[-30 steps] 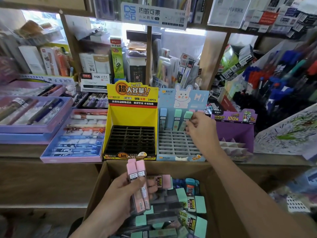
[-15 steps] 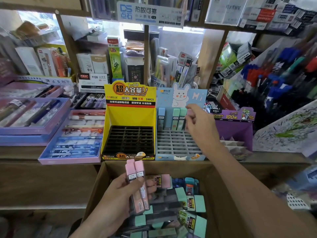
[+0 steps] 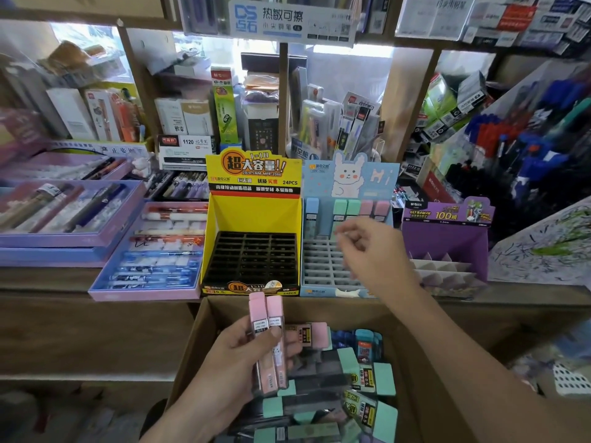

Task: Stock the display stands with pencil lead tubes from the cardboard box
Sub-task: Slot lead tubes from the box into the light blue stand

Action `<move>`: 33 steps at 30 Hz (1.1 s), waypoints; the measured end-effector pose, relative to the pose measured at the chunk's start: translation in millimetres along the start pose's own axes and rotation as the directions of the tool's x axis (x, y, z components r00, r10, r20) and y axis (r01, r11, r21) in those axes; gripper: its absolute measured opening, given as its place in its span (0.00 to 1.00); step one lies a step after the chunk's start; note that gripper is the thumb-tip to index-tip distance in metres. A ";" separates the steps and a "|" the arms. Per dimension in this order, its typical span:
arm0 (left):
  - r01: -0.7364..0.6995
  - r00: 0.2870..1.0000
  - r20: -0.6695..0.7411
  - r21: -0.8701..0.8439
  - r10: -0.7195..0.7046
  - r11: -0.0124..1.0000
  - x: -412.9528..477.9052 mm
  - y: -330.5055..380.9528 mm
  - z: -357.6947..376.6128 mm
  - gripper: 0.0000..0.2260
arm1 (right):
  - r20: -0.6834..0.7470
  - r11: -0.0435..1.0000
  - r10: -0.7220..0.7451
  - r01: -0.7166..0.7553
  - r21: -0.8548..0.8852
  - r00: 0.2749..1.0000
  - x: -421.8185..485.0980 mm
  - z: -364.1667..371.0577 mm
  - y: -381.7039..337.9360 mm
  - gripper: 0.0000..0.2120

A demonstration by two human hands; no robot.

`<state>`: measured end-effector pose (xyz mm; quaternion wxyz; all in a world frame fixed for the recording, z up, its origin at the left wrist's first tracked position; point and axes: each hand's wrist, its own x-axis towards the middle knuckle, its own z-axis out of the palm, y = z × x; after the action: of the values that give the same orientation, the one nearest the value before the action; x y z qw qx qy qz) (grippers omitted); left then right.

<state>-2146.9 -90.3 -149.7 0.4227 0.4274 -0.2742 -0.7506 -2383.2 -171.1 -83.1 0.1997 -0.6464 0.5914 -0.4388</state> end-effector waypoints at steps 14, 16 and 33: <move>-0.051 0.995 0.091 0.109 0.042 0.993 1.6 -2.0 1.0 0.13 | 0.436 0.915 0.162 -0.300 0.270 0.885 -76.7 41.0 -18.3 0.06; -0.056 0.994 0.098 0.108 0.045 0.993 -0.2 -0.8 3.2 0.12 | 0.431 0.905 0.171 -0.314 0.288 0.886 -76.7 39.6 -17.8 0.05; -0.080 0.995 -0.054 0.112 0.086 0.990 -0.9 3.1 3.1 0.14 | -0.062 0.956 -0.044 0.060 0.286 0.997 -13.2 -44.7 -1.7 0.12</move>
<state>-2148.1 -90.9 -145.5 0.4371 0.4601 -0.3201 -0.7034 -2417.0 -146.6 -62.2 0.2636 -0.6135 0.5092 -0.5430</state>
